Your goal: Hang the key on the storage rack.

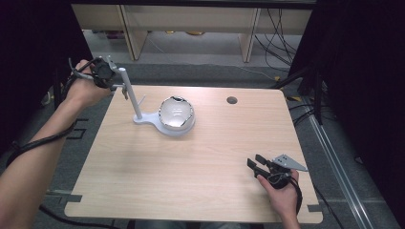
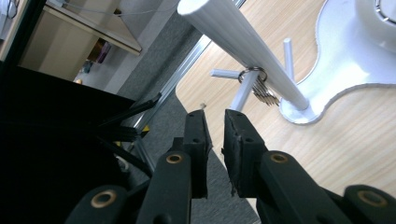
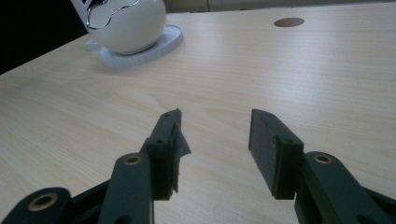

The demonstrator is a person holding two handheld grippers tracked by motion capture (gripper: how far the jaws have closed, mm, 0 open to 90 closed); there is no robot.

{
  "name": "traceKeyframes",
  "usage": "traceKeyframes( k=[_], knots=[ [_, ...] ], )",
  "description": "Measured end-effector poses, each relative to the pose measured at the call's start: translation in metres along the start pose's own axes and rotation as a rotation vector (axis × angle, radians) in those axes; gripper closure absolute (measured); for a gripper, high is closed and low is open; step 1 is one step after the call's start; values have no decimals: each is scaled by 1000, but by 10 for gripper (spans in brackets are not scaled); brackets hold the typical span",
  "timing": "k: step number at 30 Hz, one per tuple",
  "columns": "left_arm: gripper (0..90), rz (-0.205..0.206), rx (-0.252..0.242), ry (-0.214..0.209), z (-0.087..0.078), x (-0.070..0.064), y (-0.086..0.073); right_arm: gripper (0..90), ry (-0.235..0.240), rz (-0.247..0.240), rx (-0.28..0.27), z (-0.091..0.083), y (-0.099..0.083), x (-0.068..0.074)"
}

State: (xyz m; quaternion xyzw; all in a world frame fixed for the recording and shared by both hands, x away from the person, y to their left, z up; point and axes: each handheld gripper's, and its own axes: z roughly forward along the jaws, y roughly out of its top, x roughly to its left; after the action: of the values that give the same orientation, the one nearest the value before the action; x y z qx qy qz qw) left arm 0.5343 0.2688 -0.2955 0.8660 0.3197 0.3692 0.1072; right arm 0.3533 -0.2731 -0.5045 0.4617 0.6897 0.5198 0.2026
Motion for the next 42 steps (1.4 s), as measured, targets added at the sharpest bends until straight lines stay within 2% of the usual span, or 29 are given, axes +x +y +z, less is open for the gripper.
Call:
traceKeyframes(
  k=[1, 2, 5, 10, 11, 13, 14, 15, 16, 17, 20, 22, 23, 24, 26, 28, 29, 30, 32, 34, 36, 38, 39, 41, 42],
  knots=[
    [778, -3, -8, -2, -1, 0, -2, 548, 5, 13, 3, 0, 0, 1],
    [773, -11, -13, -8, -2, -1, -5, 548, -1, -2, -1, 0, 0, 0],
    [753, -49, -47, -23, -3, -4, -16, 547, 3, 12, 4, 0, -1, 1],
    [733, -94, -82, -39, -1, -11, -35, 546, -3, -1, 1, 0, 0, 0],
    [728, -95, -80, -44, 0, -13, -39, 545, 0, -13, 16, -1, 0, -1],
    [706, -127, -94, -54, 1, -19, -47, 545, -1, -15, 13, -1, 0, 0],
    [694, -141, -104, -58, 1, -23, -51, 544, 5, 45, 16, -1, -1, 4],
    [678, -155, -125, -71, 1, -28, -56, 544, -1, 7, 4, 0, -1, 1],
    [654, -185, -153, -86, 1, -33, -61, 542, -3, 1, 2, 0, -1, 1],
    [626, -235, -172, -82, 0, -40, -66, 541, -6, -9, 0, 0, -1, 0],
    [556, -308, -233, -93, 1, -60, -85, 540, -7, -18, 4, 0, -1, -1],
    [531, -359, -269, -108, 4, -77, -97, 539, 3, -7, 1, 0, -1, 0],
    [519, -367, -280, -121, 6, -86, -103, 538, -4, -14, 2, 0, -1, 0],
    [511, -415, -317, -135, 12, -100, -110, 537, 3, -12, -2, 1, -1, 1],
    [483, -428, -318, -153, 19, -116, -119, 536, 1, -13, -2, 1, -1, 0],
    [468, -476, -345, -170, 26, -135, -130, 534, 2, -10, 2, 1, -1, 1],
    [455, -486, -353, -180, 29, -144, -135, 532, 2, -12, 1, 1, -1, 0],
    [434, -516, -379, -186, 31, -155, -139, 530, 7, 3, 5, 1, -2, 1],
    [403, -552, -420, -194, 33, -172, -148, 528, -2, -21, -3, 1, -2, 0],
    [373, -604, -453, -195, 33, -189, -156, 525, -6, -13, 14, 0, -2, 0],
    [361, -634, -483, -209, 35, -204, -163, 522, 3, -13, 1, 2, -3, 1],
    [361, -654, -495, -209, 36, -216, -169, 521, 2, 21, 9, 3, -4, 4],
    [360, -660, -505, -204, 36, -221, -171, 521, 0, -5, 14, 3, -3, 2],
    [361, -665, -501, -202, 36, -228, -174, 519, 1, -10, 18, 2, -3, 2],
    [355, -659, -525, -184, 34, -229, -174, 519, -7, -17, 17, 3, -3, 2]
  ],
)
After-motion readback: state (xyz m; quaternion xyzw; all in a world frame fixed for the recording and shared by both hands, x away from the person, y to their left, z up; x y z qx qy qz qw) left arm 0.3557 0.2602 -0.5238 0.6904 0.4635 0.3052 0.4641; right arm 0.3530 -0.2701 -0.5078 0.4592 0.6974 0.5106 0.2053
